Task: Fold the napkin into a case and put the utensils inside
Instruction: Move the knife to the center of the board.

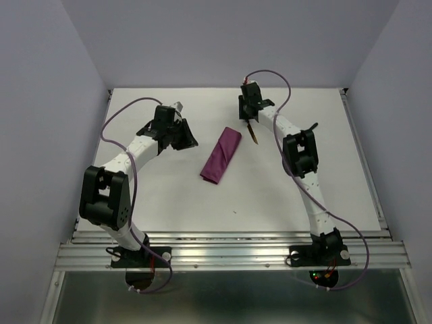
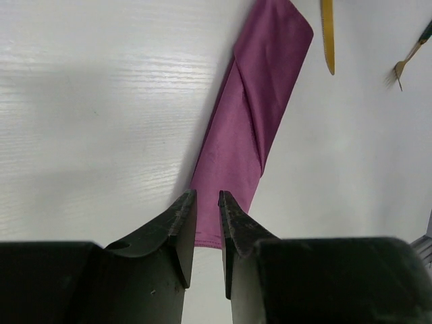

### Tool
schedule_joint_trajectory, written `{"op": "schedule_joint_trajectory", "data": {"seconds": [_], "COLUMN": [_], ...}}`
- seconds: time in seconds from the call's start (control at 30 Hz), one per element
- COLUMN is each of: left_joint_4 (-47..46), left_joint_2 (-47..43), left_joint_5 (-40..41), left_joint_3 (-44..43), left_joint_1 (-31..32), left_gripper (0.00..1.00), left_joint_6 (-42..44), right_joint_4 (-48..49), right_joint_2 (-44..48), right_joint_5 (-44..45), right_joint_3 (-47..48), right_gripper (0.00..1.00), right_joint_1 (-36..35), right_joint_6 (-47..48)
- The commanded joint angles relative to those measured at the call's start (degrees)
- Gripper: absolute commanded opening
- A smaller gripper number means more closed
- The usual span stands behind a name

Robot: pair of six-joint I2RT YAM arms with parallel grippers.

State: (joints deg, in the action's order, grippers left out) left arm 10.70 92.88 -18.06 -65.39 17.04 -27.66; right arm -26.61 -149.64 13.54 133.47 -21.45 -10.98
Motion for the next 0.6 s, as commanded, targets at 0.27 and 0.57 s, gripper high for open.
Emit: {"op": "schedule_joint_trajectory", "data": {"seconds": [0.27,0.57], "left_joint_4": [0.64,2.05], "left_joint_2": [-5.52,-7.19], "left_joint_5": [-0.04,4.53], "left_joint_3": [0.87,-0.44], "left_joint_1": [0.19,5.63], "left_gripper": [0.31,0.31], "left_joint_6": [0.24,1.21], "right_joint_4": [4.72,10.87], "right_joint_2": [17.79,41.26], "right_joint_5": [6.15,0.35], "right_joint_3": [-28.76,-67.18], "right_gripper": [0.01,0.01], "right_joint_1": [-0.34,-0.34], "right_joint_6": [-5.62,-22.93]}}
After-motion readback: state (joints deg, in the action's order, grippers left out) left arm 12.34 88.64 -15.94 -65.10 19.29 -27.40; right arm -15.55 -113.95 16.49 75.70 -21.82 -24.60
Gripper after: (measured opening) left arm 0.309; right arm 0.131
